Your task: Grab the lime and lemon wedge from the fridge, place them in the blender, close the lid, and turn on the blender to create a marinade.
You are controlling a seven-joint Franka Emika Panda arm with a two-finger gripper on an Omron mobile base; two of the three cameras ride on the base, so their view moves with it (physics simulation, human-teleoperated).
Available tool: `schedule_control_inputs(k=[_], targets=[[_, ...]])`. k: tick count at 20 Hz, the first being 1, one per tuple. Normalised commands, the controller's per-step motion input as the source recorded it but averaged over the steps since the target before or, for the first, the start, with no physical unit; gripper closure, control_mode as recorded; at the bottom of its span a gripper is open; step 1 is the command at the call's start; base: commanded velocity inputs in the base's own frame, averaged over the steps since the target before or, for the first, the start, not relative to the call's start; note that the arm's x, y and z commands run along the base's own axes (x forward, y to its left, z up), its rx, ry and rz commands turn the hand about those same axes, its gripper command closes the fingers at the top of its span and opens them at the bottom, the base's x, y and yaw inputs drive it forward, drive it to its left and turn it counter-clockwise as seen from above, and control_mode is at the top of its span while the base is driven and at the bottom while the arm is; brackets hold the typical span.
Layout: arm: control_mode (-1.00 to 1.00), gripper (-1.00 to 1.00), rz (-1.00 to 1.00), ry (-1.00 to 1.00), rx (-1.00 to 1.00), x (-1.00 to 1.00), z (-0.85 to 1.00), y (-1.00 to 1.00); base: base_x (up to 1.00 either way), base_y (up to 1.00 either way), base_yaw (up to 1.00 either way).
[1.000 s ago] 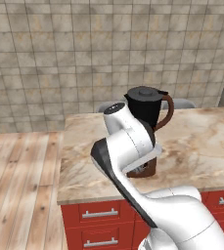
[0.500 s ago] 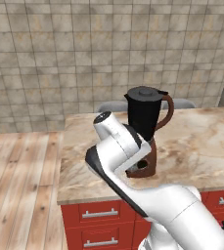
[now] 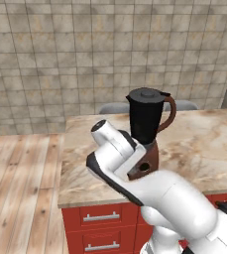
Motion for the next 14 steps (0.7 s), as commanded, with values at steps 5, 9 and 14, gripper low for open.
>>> schedule_control_inputs(k=[5,9,14], targets=[[-1.0,1.0,0.13,0.01,0.0,0.38,-0.16,0.0,0.0,0.0,0.0],[-1.0,1.0,0.17,0.04,-0.02,0.09,-0.48,0.0,0.0,0.0,0.0],[-1.0,1.0,0.17,-0.02,0.0,0.0,-0.35,-0.13,0.0,0.0,0.0]])
